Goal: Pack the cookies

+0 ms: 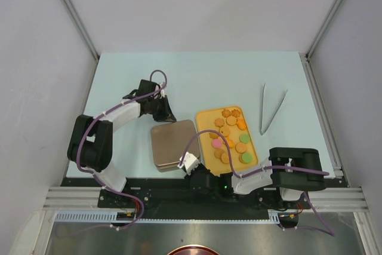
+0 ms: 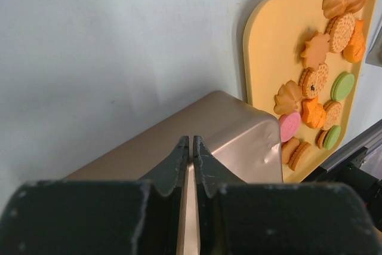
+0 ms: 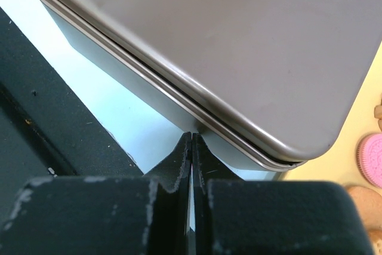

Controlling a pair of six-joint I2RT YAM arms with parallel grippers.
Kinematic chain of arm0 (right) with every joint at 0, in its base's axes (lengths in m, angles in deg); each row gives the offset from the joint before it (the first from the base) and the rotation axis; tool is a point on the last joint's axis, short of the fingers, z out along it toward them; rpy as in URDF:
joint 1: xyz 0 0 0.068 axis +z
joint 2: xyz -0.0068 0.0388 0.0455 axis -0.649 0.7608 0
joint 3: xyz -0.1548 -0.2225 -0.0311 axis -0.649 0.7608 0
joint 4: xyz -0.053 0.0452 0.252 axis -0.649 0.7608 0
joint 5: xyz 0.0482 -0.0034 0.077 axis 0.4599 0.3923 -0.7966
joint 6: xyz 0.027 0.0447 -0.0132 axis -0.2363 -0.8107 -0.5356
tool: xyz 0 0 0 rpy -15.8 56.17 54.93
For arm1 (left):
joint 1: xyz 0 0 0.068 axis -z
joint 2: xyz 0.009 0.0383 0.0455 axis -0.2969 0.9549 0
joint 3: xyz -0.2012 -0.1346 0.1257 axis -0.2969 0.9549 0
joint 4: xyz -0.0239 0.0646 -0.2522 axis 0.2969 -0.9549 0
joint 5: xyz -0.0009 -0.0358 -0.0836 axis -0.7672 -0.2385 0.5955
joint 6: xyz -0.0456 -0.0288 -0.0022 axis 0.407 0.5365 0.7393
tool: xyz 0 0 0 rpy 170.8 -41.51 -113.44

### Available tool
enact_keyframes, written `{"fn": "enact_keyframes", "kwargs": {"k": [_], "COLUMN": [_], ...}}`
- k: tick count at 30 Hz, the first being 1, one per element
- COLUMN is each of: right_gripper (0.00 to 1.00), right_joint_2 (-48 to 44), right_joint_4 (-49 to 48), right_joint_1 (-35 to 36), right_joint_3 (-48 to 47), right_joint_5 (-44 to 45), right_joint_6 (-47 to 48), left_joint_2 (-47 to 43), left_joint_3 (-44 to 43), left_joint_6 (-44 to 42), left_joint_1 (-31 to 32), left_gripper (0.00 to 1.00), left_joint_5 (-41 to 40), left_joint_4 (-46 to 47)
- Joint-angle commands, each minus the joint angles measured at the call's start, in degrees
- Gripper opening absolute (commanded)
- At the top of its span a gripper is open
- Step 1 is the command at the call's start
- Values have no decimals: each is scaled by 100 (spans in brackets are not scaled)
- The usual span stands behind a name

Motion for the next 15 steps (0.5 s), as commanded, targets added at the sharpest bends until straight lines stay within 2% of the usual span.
{"fn": "enact_keyframes", "kwargs": {"k": [1,15], "right_gripper": [0,0], "right_joint_2": [34,96], "right_joint_4": [-401,-428], "right_joint_1": [-78,-148], "right_joint_3": [-8,-17], "right_joint_5": [139,130], "right_joint_6": [70,62], "left_joint_2": [-2,-89], "left_joint_3": [-36,61], "left_joint_6": [-130,-174], "left_joint_1": [115,265], "left_gripper": [9,2], "left_joint_5": [107,168], "left_joint_4": [-36,-89]}}
